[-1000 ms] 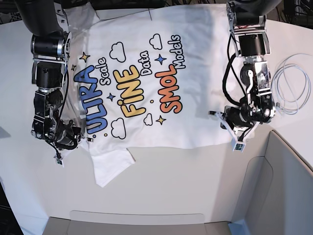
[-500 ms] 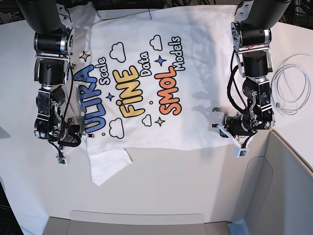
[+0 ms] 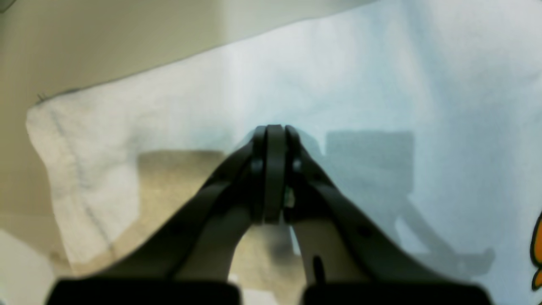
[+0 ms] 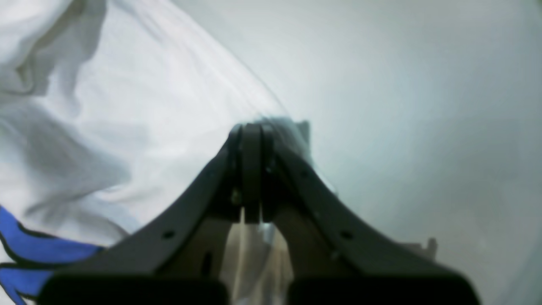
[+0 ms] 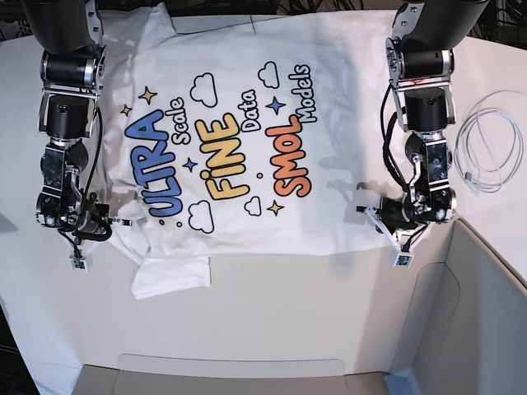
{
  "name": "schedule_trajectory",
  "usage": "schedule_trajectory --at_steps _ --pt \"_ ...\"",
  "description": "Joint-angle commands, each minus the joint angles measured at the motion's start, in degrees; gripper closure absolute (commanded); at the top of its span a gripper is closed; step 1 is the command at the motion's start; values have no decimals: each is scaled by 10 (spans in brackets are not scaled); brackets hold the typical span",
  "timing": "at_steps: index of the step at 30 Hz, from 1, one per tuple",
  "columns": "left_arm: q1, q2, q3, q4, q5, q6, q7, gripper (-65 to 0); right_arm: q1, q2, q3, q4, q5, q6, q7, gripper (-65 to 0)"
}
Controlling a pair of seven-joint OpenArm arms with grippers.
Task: Layout the t-shirt on the table in an organized manner, then fold the t-shirt properly
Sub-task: 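Press both grippers on the shirt sides and smooth the fabric flat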
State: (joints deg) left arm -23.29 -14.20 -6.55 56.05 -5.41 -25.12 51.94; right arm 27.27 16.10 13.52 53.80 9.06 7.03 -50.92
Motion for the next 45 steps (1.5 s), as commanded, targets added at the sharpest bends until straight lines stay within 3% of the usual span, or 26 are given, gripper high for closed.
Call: schedule_trajectory --at_steps 1,3,6,14,18,26,29,31,36,39,45 --pt "7 -11 -2 -7 41 29 45 0 0 13 21 4 -14 -7 -15 0" --pt "8 -11 -2 -7 41 69 45 0 0 22 69 3 -15 -7 -16 0" --pt "8 -11 -2 -7 41 86 45 0 -8 26 110 4 -15 -7 -16 0" --pt "22 -7 -1 42 40 86 51 0 -22 20 115 73 -14 -7 -17 0" --pt "33 -6 3 88 40 86 52 0 -28 -9 111 154 -14 -7 -17 0" --pt "42 10 -2 191 39 86 84 0 -15 -49 111 205 -12 -6 -14 0" --pt "62 14 -2 285 39 53 85 0 -14 -75 111 240 -12 -6 -14 0" --pt "70 25 -2 342 39 21 85 0 -8 -97 94 248 -12 -6 -14 0" --pt "86 59 3 439 39 19 86 -60 6 -107 -29 247 -12 -6 -6 0" --pt "94 62 3 445 40 19 86 -60 28 -128 -80 196 -15 -6 39 0" --pt "130 62 -1 459 40 19 86 -45 137 -128 -93 -54 -15 -6 73 0"
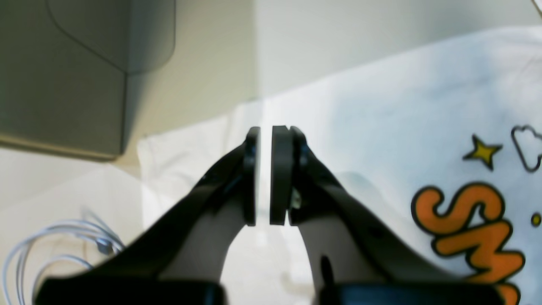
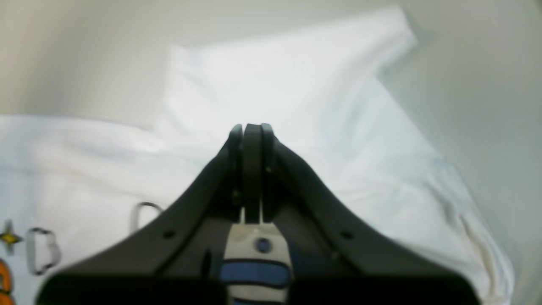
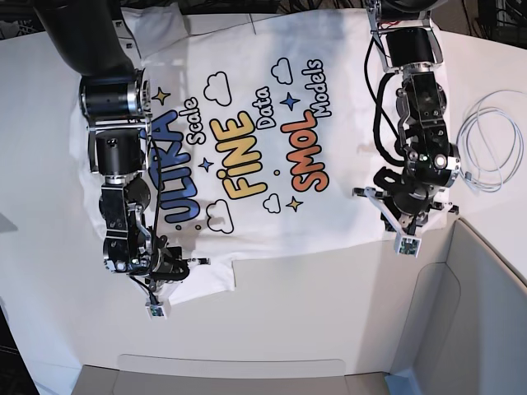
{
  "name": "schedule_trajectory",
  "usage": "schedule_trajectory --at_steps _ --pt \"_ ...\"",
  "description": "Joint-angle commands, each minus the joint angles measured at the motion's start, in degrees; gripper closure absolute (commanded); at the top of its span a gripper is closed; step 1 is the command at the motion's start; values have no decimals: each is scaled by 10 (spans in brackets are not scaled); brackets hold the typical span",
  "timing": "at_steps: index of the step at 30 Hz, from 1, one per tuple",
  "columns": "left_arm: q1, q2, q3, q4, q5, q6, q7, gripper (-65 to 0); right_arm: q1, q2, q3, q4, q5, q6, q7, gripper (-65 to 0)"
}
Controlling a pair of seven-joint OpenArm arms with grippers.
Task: Layout the t-shirt on the table in an organized manner, then fold the t-shirt properly
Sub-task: 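Press both grippers on the shirt sides and smooth the fabric flat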
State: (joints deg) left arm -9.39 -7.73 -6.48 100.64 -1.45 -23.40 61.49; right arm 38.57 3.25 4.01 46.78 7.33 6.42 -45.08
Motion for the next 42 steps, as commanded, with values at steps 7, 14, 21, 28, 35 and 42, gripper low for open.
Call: schedule_trajectory --at_steps 7,14,21,28,35,42 --pt "53 -3 2 90 0 1 -10 -37 82 6 2 -154 -62 -80 106 0" --pt "104 -3 -2 133 0 1 -10 -37 126 -4 2 -307 -97 -87 219 0" --pt "144 -4 -3 144 0 1 -10 -37 145 -7 2 -350 -97 -87 290 0" --pt "156 -4 -4 154 0 1 -3 -37 175 -6 2 -353 -98 -87 311 -52" --pt "151 -1 -25 162 0 1 18 -39 190 -5 5 -293 -93 -85 310 -48" --pt "136 50 -231 165 -44 -2 51 -54 -28 26 6 138 -49 -85 191 -34"
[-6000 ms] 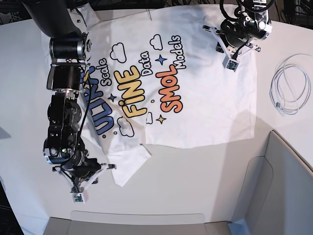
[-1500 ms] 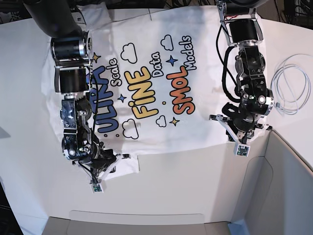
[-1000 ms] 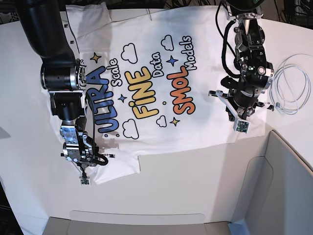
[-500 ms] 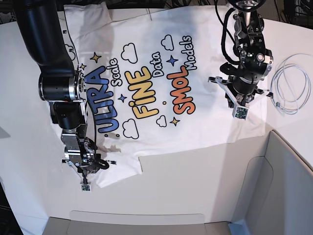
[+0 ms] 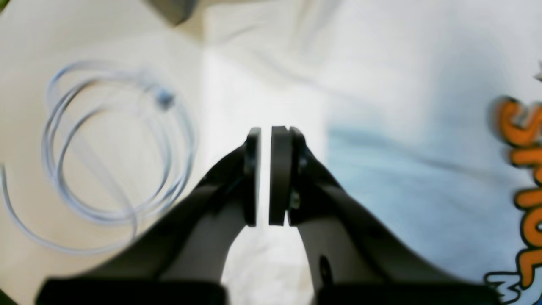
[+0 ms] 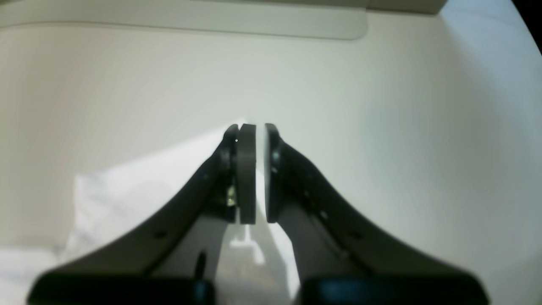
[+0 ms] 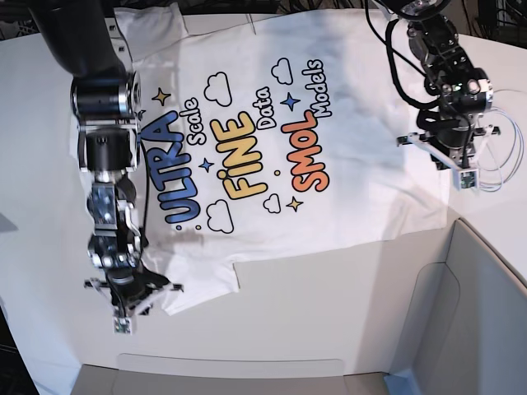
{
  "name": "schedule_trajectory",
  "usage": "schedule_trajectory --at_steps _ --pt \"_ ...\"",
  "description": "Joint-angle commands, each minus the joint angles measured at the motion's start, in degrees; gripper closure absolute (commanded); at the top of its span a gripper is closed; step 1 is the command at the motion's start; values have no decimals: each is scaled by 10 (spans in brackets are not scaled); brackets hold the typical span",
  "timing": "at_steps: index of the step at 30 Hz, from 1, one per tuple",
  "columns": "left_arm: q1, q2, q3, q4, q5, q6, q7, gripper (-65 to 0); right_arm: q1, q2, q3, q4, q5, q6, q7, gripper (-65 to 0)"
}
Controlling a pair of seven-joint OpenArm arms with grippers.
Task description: Layout the t-shirt on the table in an organized manner, then fold the t-shirt properly
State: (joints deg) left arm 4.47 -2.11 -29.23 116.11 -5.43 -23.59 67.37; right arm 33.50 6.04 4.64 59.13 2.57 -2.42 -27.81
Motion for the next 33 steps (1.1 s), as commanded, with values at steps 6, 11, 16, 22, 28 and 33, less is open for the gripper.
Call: schedule_trajectory --at_steps 6,11,16,22,28,33 --pt "-5 -34 -167 10 -173 0 114 -69 -146 45 22 295 104 3 -109 -80" --pt "8 -65 -307 10 -336 0 126 -72 -288 66 145 449 219 67 -181 -107" --pt "103 -90 -348 9 -490 0 126 -96 -406 69 288 531 357 141 -292 -107" --pt "168 -80 -348 8 -538 0 126 -117 -536 66 422 532 537 187 -342 -107" --pt "191 -74 -347 7 -541 0 126 -117 -646 66 502 512 673 192 -342 -108" --pt "208 -74 -347 6 -541 0 126 -118 -706 73 552 425 750 192 -344 -137"
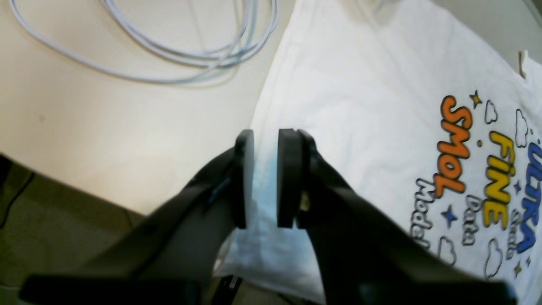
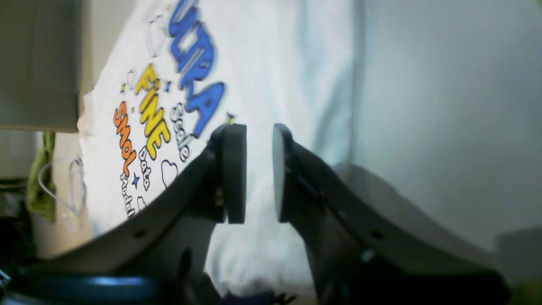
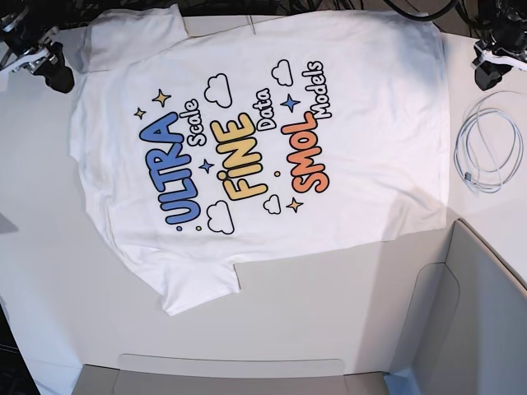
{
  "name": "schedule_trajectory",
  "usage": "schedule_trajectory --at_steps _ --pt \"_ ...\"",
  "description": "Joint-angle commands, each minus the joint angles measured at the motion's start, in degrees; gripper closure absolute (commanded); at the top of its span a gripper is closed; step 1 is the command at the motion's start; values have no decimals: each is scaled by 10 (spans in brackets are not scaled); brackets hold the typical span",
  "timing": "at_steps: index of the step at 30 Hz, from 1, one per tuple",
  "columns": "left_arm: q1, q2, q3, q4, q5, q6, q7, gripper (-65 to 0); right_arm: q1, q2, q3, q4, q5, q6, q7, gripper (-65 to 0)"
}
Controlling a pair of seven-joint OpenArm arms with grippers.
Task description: Layout the t-shirt on the table in an organized manner, then fold the t-shirt properly
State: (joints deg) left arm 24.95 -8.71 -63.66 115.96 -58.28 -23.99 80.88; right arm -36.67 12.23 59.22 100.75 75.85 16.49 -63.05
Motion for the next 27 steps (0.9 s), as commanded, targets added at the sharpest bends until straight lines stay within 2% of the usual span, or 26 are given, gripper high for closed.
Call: schedule_trajectory --at_steps 1,5,7,14,27 --pt "4 -8 -3 7 -13 4 -9 -118 -9 17 8 -3 25 3 1 -150" --pt "14 -8 -3 7 -13 4 -9 -118 1 28 20 -88 45 3 -69 -182" --pt "14 -8 -2 7 -13 4 -9 -118 15 30 17 -141 43 4 -75 -182" --pt "17 -8 -2 7 -13 4 -9 -118 45 81 15 -283 43 4 -76 -182" --pt "14 -8 -2 7 -13 4 -9 -118 64 74 -98 -291 42 3 -73 -183"
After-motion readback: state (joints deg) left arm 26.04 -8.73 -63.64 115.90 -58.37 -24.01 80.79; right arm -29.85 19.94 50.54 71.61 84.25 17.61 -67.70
